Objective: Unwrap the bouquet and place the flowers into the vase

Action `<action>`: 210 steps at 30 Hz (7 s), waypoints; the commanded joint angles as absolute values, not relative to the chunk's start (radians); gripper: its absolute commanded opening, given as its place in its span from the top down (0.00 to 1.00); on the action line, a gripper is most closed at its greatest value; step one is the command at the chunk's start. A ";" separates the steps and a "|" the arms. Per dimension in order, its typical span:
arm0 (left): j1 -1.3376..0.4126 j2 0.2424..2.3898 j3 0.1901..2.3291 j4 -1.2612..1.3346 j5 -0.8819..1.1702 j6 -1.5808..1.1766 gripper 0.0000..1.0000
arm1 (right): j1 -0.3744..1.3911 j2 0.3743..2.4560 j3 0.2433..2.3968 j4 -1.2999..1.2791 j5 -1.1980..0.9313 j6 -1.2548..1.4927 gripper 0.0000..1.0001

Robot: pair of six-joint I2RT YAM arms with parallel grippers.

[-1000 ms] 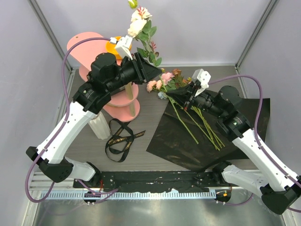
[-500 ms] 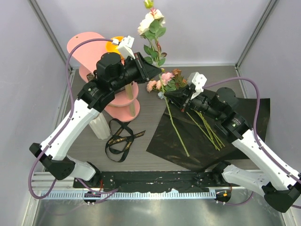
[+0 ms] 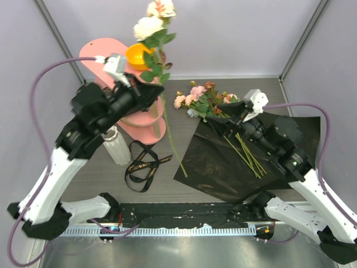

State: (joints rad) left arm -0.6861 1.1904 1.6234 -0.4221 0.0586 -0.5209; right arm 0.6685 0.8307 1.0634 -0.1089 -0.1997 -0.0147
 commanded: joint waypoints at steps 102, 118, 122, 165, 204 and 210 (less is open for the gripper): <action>-0.569 0.743 1.416 -0.769 -0.409 -0.486 0.00 | 0.560 1.354 1.207 -0.617 0.498 0.238 0.37; -0.569 0.700 1.422 -0.792 0.075 -0.460 0.00 | 0.496 1.773 1.289 -0.549 0.402 -0.178 0.55; -0.569 0.673 1.404 -0.788 0.092 -0.476 0.00 | 0.483 1.796 1.289 -0.545 0.347 -0.212 0.59; -0.569 0.696 1.408 -0.815 0.126 -0.497 0.00 | 0.505 1.888 1.305 -0.483 0.316 -0.245 0.70; -0.591 1.008 1.335 -0.270 0.569 -0.790 0.17 | 0.595 0.919 1.019 0.302 -0.689 0.451 0.99; -0.655 1.054 1.341 -0.224 0.532 -0.749 0.16 | 0.600 1.000 0.992 0.566 -0.810 0.707 0.99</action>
State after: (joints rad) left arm -0.6216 1.0615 1.3140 -0.3412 0.5072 -0.7551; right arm 0.5938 0.9722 0.9871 0.2687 -0.6285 0.4606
